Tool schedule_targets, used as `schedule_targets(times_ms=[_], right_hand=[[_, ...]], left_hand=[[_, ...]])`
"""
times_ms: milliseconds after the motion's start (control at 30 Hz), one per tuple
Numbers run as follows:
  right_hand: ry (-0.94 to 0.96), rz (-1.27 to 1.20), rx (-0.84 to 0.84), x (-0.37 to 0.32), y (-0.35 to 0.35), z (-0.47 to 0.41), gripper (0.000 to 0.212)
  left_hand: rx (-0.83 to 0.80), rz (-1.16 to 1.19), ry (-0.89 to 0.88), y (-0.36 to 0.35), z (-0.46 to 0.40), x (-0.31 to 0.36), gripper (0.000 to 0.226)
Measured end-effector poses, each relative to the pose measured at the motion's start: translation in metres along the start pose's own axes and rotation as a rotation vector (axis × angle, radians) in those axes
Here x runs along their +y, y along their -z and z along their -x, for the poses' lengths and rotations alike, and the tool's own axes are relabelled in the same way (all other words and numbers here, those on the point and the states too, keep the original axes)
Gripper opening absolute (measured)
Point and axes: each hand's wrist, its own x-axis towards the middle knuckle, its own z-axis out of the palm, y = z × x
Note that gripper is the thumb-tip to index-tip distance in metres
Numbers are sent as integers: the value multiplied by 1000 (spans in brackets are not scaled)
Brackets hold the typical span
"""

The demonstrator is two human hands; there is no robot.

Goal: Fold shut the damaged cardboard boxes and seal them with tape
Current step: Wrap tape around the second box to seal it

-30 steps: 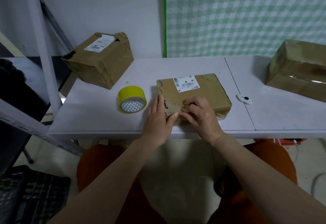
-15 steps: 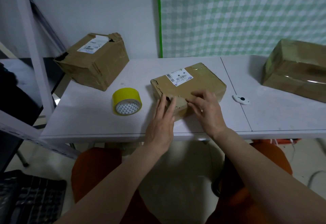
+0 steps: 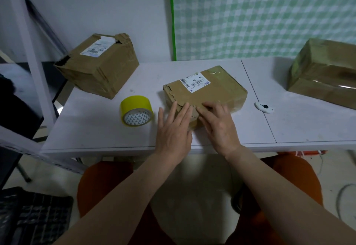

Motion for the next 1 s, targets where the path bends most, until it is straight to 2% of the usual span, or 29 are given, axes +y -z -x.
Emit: schedule_targets(times_ms=[300, 433, 500, 633, 767, 833, 900, 967, 1000], right_hand=[[-53, -14, -39, -2, 3, -3, 31], [-57, 8, -81, -2, 7, -8, 30], [-64, 24, -96, -6, 10, -9, 28], [-45, 11, -60, -27, 14, -14, 38], [24, -107, -77, -62, 3, -21, 37], [29, -151, -136, -79, -6, -22, 36], [5, -183, -208, -92, -17, -24, 40], [-31, -191, -291, -102, -28, -30, 47], [-56, -188, -327, -104, -33, -32, 50]], left_hand=[[-106, -114, 123, 15, -5, 14, 76], [-178, -48, 151, 20, -6, 16, 81], [-136, 67, 128, 18, -1, 12, 81], [116, 360, 112, 18, 20, -2, 70], [365, 424, 302, 23, 32, -27, 61], [477, 411, 503, 25, 32, -44, 65], [485, 443, 730, 24, 31, -65, 71], [394, 520, 933, 20, 28, -86, 73], [329, 563, 980, 18, 26, -94, 71]])
